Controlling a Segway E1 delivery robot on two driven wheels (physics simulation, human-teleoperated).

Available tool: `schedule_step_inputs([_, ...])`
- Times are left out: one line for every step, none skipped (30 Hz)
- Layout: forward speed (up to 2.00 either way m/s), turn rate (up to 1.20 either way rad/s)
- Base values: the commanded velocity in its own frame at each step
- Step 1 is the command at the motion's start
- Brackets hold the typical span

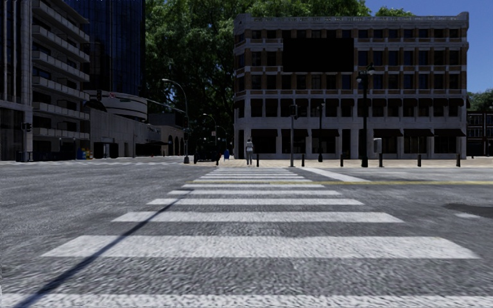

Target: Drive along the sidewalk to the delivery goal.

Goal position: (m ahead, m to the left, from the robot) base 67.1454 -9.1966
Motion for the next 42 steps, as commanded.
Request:
schedule_step_inputs([1.31, 0.00])
schedule_step_inputs([1.32, 0.00])
schedule_step_inputs([1.32, 0.00])
schedule_step_inputs([1.33, 0.00])
schedule_step_inputs([1.33, 0.00])
schedule_step_inputs([1.39, 0.00])
schedule_step_inputs([1.43, 0.00])
schedule_step_inputs([1.44, 0.00])
schedule_step_inputs([1.45, 0.00])
schedule_step_inputs([1.45, 0.00])
schedule_step_inputs([1.45, 0.00])
schedule_step_inputs([1.45, 0.00])
schedule_step_inputs([1.45, 0.00])
schedule_step_inputs([1.46, 0.00])
schedule_step_inputs([1.46, 0.00])
schedule_step_inputs([1.46, 0.00])
schedule_step_inputs([1.46, 0.00])
schedule_step_inputs([1.46, 0.00])
schedule_step_inputs([1.46, 0.00])
schedule_step_inputs([1.46, 0.00])
schedule_step_inputs([1.46, 0.00])
schedule_step_inputs([1.46, 0.00])
schedule_step_inputs([1.46, 0.00])
schedule_step_inputs([1.46, 0.00])
schedule_step_inputs([1.46, 0.00])
schedule_step_inputs([1.46, 0.00])
schedule_step_inputs([1.46, 0.00])
schedule_step_inputs([1.46, 0.00])
schedule_step_inputs([1.46, 0.00])
schedule_step_inputs([1.48, 0.00])
schedule_step_inputs([2.00, 0.00])
schedule_step_inputs([2.00, 0.00])
schedule_step_inputs([2.00, 0.00])
schedule_step_inputs([2.00, 0.00])
schedule_step_inputs([2.00, 0.00])
schedule_step_inputs([2.00, 0.00])
schedule_step_inputs([2.00, 0.00])
schedule_step_inputs([2.00, 0.00])
schedule_step_inputs([2.00, 0.00])
schedule_step_inputs([2.00, 0.00])
schedule_step_inputs([2.00, 0.00])
schedule_step_inputs([2.00, 0.00])
